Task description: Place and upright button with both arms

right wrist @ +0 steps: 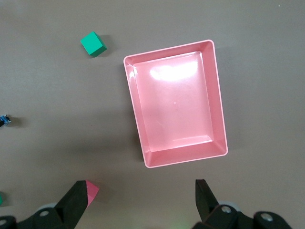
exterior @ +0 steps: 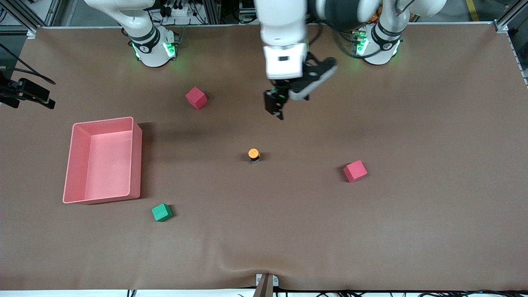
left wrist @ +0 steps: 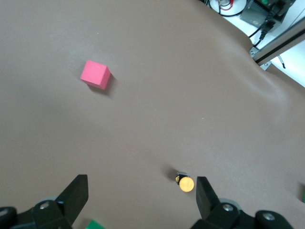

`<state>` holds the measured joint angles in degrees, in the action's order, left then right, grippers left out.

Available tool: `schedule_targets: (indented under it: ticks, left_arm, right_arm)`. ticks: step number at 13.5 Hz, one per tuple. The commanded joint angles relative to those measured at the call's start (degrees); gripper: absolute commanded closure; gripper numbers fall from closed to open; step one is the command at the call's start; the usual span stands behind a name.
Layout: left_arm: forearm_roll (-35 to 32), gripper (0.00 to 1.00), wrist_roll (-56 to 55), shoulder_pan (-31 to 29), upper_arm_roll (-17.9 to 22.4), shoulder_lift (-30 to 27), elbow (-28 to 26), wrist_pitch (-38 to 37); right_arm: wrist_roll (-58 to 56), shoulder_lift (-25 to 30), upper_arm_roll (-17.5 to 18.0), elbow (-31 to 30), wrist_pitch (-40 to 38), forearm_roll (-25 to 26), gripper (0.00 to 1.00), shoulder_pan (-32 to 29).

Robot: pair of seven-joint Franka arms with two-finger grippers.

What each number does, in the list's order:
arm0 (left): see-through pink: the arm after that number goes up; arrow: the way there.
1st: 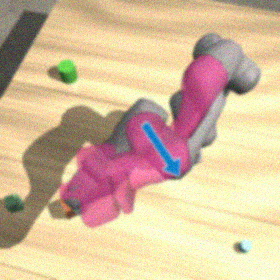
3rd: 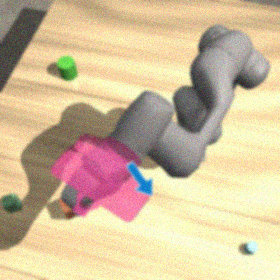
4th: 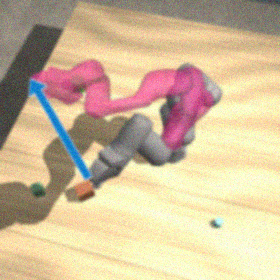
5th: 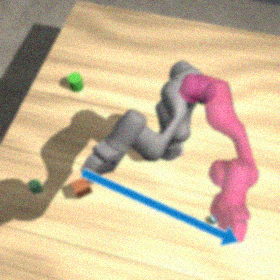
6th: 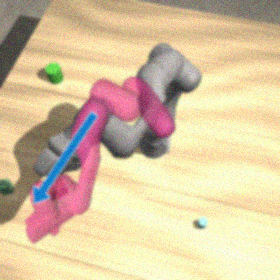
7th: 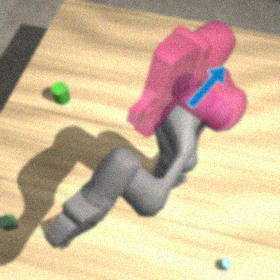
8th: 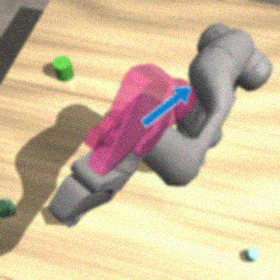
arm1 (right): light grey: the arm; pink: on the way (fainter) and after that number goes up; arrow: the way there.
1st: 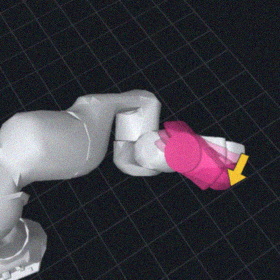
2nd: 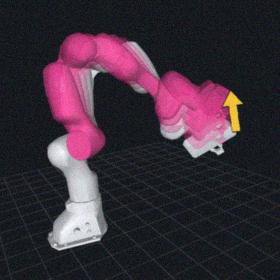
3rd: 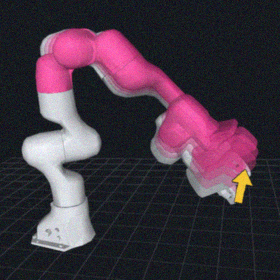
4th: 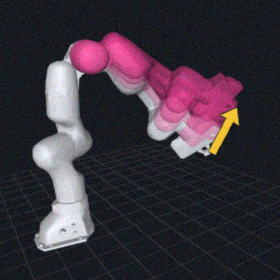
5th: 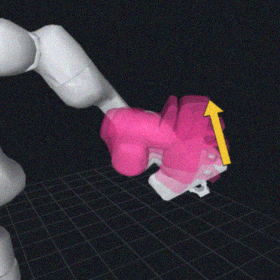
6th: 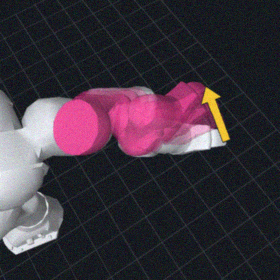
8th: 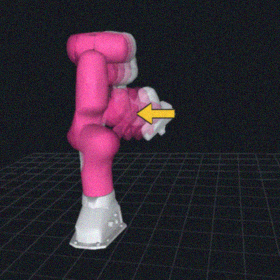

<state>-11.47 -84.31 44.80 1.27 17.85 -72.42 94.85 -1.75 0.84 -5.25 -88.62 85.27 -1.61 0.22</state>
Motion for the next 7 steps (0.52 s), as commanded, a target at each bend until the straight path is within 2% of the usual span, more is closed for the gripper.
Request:
schedule_targets:
  ticks: [1,4,5,7]
  left_arm:
    - [4.3,0.0,11.6,-6.9,-1.0,-5.3,-1.8,-3.1]
    - [11.8,0.0,26.8,-18.2,-1.0,-10.3,-1.8,-3.5]
    - [13.4,0.0,34.6,-22.9,-1.1,-10.3,-1.8,-4.9]
    - [14.3,0.0,49.1,-27.8,-0.6,-9.7,-1.8,-8.1]
  right_arm:
    - [-0.1,0.0,0.4,0.1,0.5,-0.2,0.0,-1.2]
    - [-0.3,-0.1,0.4,0.1,3.3,2.1,0.0,-1.0]
    - [-0.3,-0.1,0.4,0.1,3.9,3.5,0.0,-1.0]
    - [-0.3,0.0,0.4,-0.1,4.5,4.0,0.0,-0.8]
